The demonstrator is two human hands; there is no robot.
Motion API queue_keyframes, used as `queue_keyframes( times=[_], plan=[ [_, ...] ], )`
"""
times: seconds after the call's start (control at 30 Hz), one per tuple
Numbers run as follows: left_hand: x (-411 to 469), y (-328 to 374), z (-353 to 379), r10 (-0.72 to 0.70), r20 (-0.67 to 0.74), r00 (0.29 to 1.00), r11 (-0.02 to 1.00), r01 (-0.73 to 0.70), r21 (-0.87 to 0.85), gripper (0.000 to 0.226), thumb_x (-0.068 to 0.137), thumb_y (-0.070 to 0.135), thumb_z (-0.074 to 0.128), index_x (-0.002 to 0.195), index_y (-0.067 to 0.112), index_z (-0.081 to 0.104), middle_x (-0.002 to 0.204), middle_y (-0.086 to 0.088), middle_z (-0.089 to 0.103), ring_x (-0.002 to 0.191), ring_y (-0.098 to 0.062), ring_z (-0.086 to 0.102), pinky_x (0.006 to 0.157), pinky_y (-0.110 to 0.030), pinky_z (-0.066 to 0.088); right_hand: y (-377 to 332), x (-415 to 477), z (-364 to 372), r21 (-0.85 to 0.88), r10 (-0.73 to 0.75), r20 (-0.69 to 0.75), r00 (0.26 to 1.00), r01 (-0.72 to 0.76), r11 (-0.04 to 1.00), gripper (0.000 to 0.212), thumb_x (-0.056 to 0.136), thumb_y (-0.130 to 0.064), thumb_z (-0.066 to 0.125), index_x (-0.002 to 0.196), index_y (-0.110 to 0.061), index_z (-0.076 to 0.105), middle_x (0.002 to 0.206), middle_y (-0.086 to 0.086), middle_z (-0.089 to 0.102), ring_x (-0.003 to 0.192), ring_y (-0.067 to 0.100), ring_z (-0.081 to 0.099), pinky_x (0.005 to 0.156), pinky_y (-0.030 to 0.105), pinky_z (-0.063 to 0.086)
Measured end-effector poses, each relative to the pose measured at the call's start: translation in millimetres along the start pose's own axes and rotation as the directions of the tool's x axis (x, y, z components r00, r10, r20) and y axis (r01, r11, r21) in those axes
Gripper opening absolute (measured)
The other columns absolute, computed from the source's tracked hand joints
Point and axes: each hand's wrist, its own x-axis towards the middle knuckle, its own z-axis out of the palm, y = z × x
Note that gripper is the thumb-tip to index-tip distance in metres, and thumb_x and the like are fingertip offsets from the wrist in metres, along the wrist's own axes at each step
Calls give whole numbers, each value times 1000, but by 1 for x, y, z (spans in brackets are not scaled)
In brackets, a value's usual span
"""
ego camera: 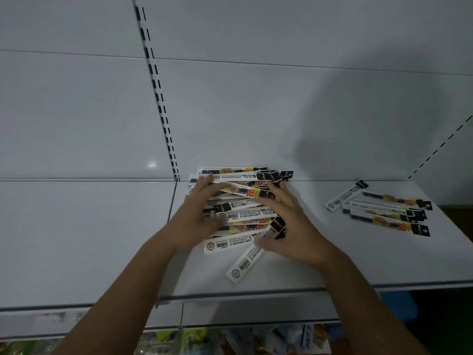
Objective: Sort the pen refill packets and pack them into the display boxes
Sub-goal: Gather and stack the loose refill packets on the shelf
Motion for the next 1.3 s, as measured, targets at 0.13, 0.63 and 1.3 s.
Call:
queue_keyframes(
  times=[0.13,0.63,1.3],
  plan=[
    [3,-2,-6,-30,-81,996,999,33,35,72,88,49,76,150,47,41,171,15,13,160,-6,0,130,-47,14,9,-7,-4,-23,60,107,992,-58,998,104,57,-57,96,147,-57,43,166,-33,6,155,-4,-14,129,54,4],
    [3,21,27,-114,-387,915,968,14,-252,42,90,63,65,122,76,41,128,31,49,128,2,51,104,-21,47,-18,12,22,-121,232,-197,952,-259,958,144,50,-70,91,160,-48,1,173,-6,-1,160,22,-10,128,53,2],
    [35,16,11,-387,-285,877,904,300,-304,43,109,53,36,127,21,59,113,17,65,99,8,60,72,-6,39,14,75,3,260,365,-286,886,-295,919,29,105,-47,51,114,-22,64,106,-6,70,98,10,67,81,29,51]
  ],
)
